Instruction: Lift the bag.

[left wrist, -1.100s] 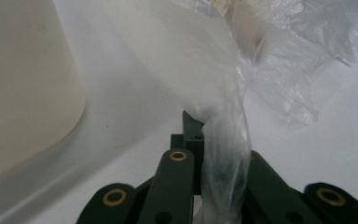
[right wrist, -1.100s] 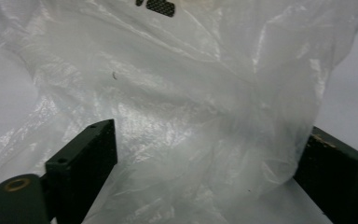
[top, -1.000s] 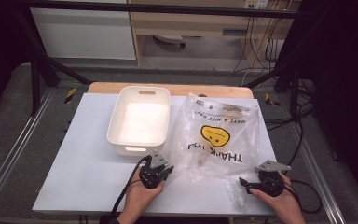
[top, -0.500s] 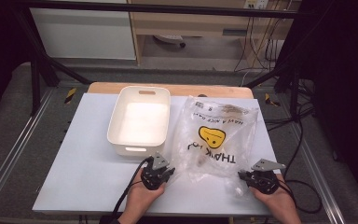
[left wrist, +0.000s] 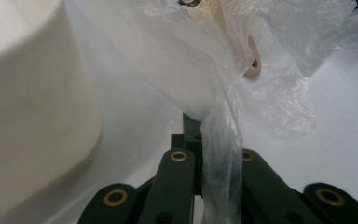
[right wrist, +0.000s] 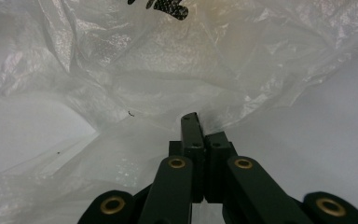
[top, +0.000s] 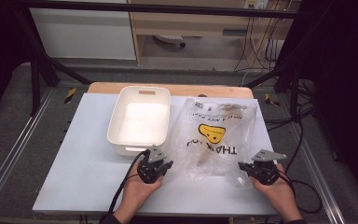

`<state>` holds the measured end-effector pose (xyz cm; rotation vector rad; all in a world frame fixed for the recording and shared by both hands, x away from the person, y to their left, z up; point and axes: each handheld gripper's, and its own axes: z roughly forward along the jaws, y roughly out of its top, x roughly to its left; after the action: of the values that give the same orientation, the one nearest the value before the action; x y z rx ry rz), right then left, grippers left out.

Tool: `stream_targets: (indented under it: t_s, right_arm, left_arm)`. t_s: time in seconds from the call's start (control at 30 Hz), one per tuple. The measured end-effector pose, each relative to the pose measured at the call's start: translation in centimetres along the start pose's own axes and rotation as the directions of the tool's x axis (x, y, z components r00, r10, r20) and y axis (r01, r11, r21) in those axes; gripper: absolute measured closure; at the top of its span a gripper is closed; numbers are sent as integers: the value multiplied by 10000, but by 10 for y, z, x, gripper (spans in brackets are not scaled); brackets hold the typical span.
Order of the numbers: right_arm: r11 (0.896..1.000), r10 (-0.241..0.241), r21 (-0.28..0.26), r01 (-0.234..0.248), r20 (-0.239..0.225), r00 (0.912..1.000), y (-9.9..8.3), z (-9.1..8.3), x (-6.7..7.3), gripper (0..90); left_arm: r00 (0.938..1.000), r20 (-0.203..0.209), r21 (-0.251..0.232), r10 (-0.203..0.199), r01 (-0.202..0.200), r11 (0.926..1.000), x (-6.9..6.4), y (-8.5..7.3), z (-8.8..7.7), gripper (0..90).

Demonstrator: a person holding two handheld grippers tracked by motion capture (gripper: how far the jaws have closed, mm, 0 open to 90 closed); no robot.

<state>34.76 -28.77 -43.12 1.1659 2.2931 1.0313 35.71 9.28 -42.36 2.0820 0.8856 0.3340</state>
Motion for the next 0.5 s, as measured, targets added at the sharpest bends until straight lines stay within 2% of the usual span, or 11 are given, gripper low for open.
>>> stream_targets:
  t_s: [0.17,0.5]
  right_arm:
    - [9999,104,-125,-105,-81,9999,14,-2,-3,900]
    - [9994,181,-308,-186,-161,9997,23,-6,-9,900]
  left_arm:
    - [10000,-49,25,15,-15,10000,7,8,-6,900]
    - [9998,145,-71,-129,130,9999,13,21,-13,900]
